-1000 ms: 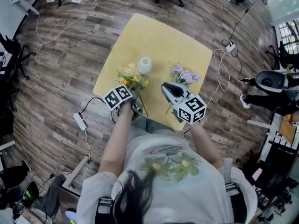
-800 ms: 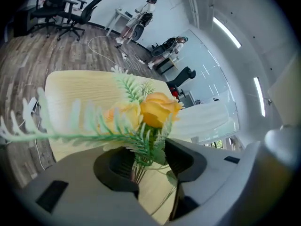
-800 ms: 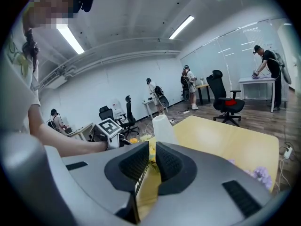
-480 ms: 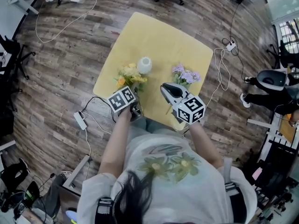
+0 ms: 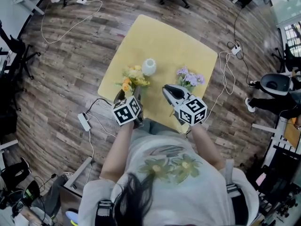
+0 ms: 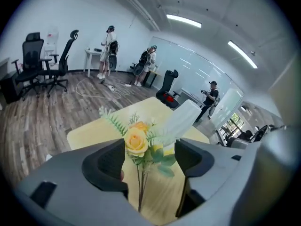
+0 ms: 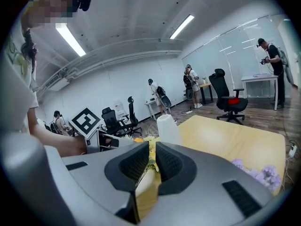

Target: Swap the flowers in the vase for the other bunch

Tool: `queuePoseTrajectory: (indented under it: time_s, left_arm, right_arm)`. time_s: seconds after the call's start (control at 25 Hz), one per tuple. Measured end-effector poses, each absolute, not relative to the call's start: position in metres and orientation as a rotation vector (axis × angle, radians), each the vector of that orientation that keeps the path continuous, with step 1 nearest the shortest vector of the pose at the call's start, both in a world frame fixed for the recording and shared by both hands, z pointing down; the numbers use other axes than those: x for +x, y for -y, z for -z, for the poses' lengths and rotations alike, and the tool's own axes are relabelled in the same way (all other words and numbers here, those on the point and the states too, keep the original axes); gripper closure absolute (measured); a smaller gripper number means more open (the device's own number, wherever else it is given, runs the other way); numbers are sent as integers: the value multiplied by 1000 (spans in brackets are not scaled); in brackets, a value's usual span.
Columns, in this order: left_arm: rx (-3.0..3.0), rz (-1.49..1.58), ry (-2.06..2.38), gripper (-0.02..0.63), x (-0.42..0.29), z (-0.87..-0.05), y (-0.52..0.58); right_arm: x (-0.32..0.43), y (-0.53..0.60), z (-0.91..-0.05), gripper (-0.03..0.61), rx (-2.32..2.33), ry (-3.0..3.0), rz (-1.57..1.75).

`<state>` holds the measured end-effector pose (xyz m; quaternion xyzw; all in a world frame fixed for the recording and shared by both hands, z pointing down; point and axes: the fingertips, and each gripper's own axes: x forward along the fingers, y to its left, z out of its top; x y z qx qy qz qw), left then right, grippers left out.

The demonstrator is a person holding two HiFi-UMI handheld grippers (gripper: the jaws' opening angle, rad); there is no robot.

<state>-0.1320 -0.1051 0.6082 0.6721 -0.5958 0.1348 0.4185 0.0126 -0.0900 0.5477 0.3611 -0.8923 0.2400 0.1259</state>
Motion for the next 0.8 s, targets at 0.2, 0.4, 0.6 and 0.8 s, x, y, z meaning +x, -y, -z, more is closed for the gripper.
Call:
queuePoseTrajectory:
  time_s: [0.2,0.4,0.6,0.8]
  left_arm:
    - [1749,-355,1615,281,-139,-584,105]
    - [1884,-365,1669,289,-134,-551,108]
    - [1990,-389,1628,397,-111,-539,105]
    - [2051,-388,1577,551,-87,-534,98]
  right_arm:
    - [17,84,-546,529,1052,2612,-702]
    - [19,77,-545,529,1059,2614,-716]
    - [24,70,-543,529,1078,2617,-728]
    - [35,64,-543,529,1102,2609,-738]
